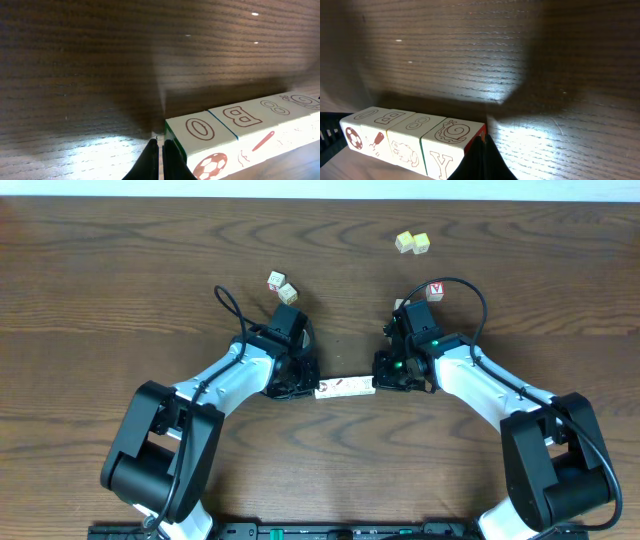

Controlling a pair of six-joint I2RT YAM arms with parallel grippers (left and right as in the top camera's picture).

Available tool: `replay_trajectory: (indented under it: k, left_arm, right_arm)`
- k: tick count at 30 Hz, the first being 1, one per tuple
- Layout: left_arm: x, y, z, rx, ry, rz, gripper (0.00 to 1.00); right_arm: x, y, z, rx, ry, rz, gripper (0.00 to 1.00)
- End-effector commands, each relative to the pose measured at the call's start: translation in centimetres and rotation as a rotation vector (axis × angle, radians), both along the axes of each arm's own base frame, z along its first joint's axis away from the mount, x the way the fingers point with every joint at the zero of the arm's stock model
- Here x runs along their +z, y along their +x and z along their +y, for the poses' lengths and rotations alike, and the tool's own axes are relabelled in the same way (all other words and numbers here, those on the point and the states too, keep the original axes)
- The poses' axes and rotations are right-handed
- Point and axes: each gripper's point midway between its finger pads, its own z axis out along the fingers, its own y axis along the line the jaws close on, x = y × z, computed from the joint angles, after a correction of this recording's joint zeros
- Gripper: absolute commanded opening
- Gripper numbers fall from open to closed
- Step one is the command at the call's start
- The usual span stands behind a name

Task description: Lift 4 blocks

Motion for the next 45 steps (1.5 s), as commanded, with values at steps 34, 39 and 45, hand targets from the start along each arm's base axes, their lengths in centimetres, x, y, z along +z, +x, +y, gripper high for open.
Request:
replay_trajectory:
  k: [34, 39, 45]
  left_arm:
    - [14.5, -0.9, 19.0, 0.44, 0.463, -0.204, 0.72]
    - [16.9, -2.7, 23.0, 0.594, 0.462, -0.227, 0.75]
    - [17.0, -2.8, 23.7, 0.624, 0.463, -0.227, 0.75]
  right_arm:
    - [14.5, -5.8, -14.3, -0.226, -0.441, 0.019, 0.99]
    - [18.3, -9.0, -15.0, -0.251, -0.402, -0.09, 0.99]
    - [20.7, -11.2, -14.4, -0.262, -0.303, -0.169, 0.99]
